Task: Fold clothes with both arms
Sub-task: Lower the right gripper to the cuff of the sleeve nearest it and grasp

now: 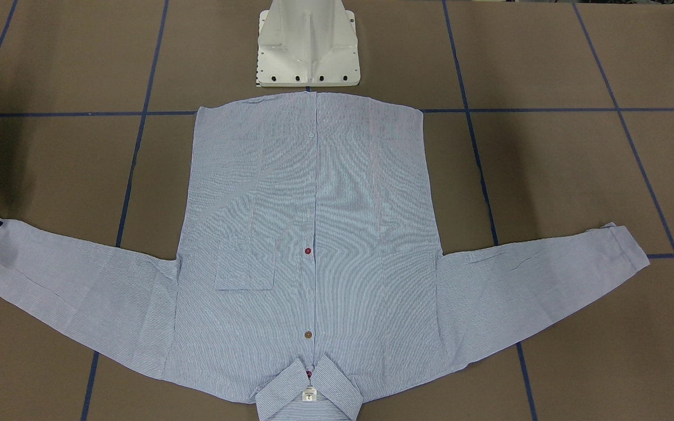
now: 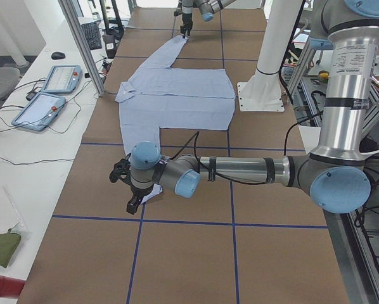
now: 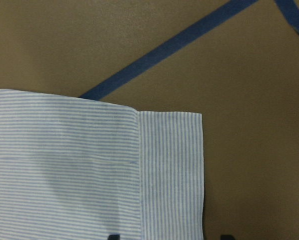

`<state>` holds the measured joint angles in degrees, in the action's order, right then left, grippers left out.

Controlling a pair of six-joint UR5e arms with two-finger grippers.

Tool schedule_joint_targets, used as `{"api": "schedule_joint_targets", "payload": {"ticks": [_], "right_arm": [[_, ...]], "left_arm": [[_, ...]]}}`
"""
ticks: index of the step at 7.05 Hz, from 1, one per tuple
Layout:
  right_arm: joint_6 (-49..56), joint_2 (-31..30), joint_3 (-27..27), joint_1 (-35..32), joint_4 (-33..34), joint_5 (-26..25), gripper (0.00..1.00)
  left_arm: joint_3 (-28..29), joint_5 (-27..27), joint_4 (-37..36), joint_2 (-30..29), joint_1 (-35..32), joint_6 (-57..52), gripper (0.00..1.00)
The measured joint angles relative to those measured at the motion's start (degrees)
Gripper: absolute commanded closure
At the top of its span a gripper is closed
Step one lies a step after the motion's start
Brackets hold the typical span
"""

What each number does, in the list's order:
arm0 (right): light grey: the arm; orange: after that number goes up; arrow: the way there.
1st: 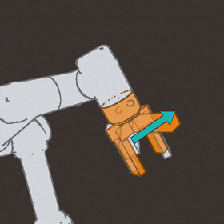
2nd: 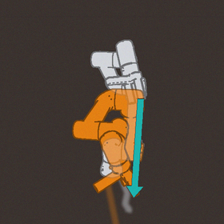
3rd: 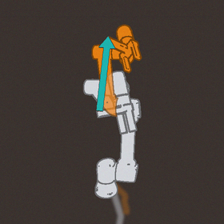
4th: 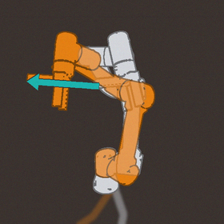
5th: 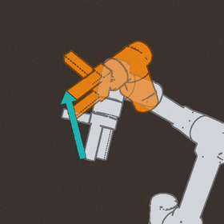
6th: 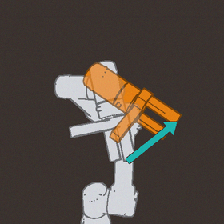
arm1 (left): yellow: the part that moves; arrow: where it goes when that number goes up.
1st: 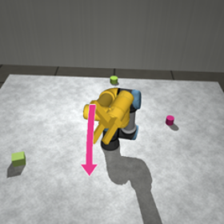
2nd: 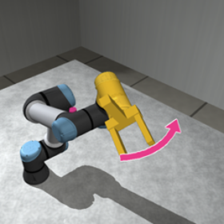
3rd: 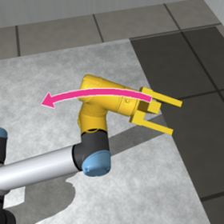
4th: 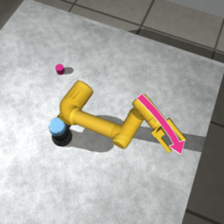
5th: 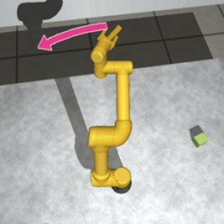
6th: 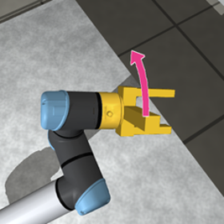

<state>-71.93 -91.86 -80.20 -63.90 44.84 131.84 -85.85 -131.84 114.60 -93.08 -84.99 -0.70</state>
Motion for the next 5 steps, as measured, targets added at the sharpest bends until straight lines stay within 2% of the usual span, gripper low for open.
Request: {"api": "schedule_joint_targets", "payload": {"ticks": [1,3,5], "right_arm": [[-0.1,0.2,0.1,0.0,0.0,0.0,0.55],[-0.5,0.4,0.1,0.0,0.1,0.0,0.99],[-1.1,0.8,0.3,0.0,0.1,0.0,1.0]], "left_arm": [[0.0,0.0,0.1,0.0,0.0,0.0,0.01],[0.2,0.1,0.9,0.0,0.0,0.1,0.01],[0.2,0.1,1.3,0.0,0.0,0.1,0.01]]}}
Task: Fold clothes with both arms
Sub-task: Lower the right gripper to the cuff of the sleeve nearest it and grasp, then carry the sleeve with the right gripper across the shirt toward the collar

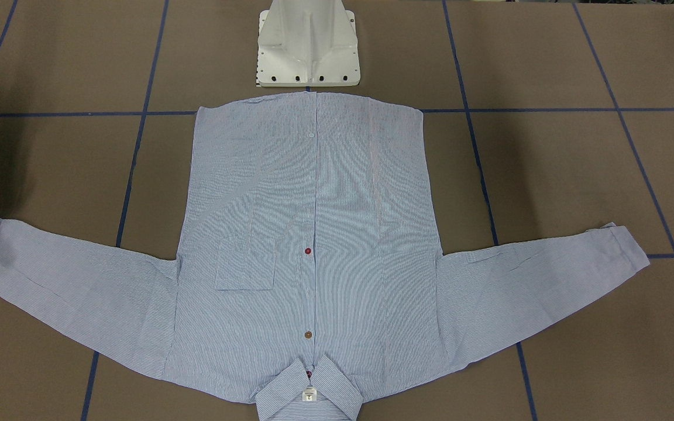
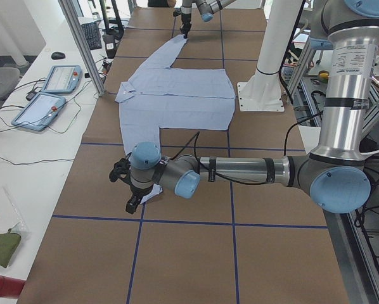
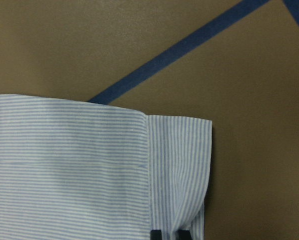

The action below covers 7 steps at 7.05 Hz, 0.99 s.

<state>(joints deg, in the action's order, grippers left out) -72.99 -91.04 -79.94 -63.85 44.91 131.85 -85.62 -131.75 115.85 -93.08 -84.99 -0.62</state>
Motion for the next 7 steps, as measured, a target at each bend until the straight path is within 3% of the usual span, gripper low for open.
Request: {"api": "schedule_joint_targets", "payload": {"ticks": [4,5,7], "right_arm": [[-0.2,1.6,-5.3,-0.1,0.8,0.5,1.0],[-0.3,3.9,-6.9,-0.1,2.4,0.6,1.0],[-2.2,14.2,-7.9,0.7,11.1,0.7,1.0]], "left_arm": [[-0.1,0.0,0.1,0.0,0.0,0.2,0.01],[-0.1,0.0,0.1,0.0,0.0,0.2,0.01],[-0.2,0.0,0.1,0.1,0.0,0.3,0.01]]}}
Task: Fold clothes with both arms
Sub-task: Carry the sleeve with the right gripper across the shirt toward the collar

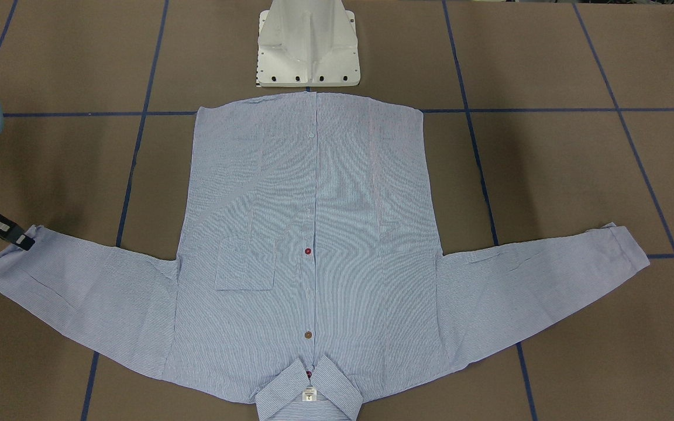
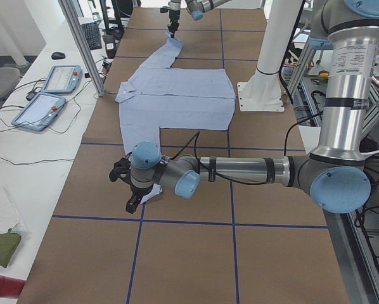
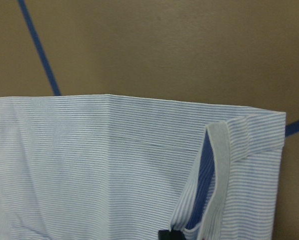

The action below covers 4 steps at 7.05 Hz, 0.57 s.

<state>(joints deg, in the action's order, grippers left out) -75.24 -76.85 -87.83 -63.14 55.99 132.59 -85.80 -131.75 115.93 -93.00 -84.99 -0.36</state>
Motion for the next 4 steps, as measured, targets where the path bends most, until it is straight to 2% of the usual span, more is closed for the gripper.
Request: {"api": "schedule_joint_targets", "payload": {"ticks": [2,3,4], "right_arm": [[-3.4,9.8,0.5,3.6,6.0,-0.9,1.0],[-6.5,14.1,0.9,7.0,6.9,-3.3,1.0],[-11.1,19.0,1.9,11.6,7.2,-8.0,1.0]], "left_arm": [[0.1,0.0,0.0,0.0,0.0,0.0,0.01],[0.1,0.0,0.0,0.0,0.0,0.1,0.01],[0.1,0.0,0.0,0.0,0.0,0.1,0.01]]}}
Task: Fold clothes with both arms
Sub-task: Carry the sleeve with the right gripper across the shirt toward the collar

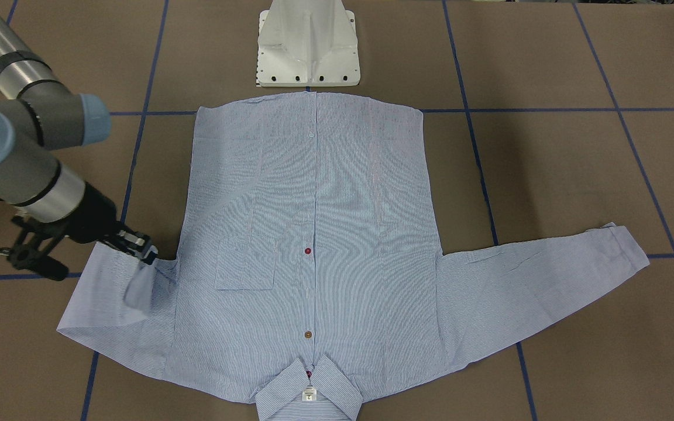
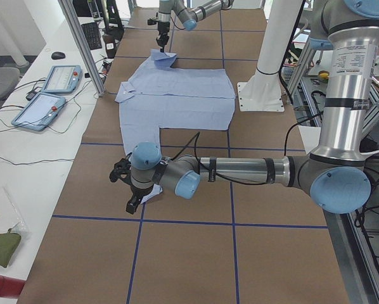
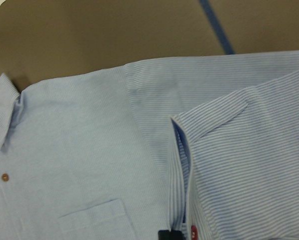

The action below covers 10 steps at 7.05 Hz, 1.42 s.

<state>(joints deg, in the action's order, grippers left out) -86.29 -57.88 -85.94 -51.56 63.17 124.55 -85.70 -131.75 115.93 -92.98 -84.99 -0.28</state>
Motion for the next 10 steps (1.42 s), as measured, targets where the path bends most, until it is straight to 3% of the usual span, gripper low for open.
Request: {"api": "schedule_joint_targets", "payload": {"ticks": [3,5,6,7,8,10], "right_arm": [[-10.1,17.4,11.4,10.3,-0.9,-13.8,1.0],[-11.0,23.2,17.1,13.4,-2.7,-18.6,1.0],[-11.1,25.2,19.5,14.3,-3.2,-19.6,0.91],[-11.1,26.1,20.8,14.8,-3.8,-20.2,0.35],[-11.1,26.5,21.5,15.2,-4.2,-20.8,0.02],[-12.0,27.8,23.1,16.2,-4.3,-23.1,0.02]], "left_arm": [[0.0,0.0,0.0,0.0,0.0,0.1,0.01],[0.0,-0.1,0.0,0.1,0.0,0.1,0.01],[0.0,-0.1,0.0,0.1,0.0,0.1,0.01],[0.0,-0.1,0.0,0.1,0.0,0.1,0.01],[0.0,-0.1,-0.1,0.1,0.0,0.1,0.01],[0.0,-0.1,-0.1,0.1,0.0,0.1,0.01]]}}
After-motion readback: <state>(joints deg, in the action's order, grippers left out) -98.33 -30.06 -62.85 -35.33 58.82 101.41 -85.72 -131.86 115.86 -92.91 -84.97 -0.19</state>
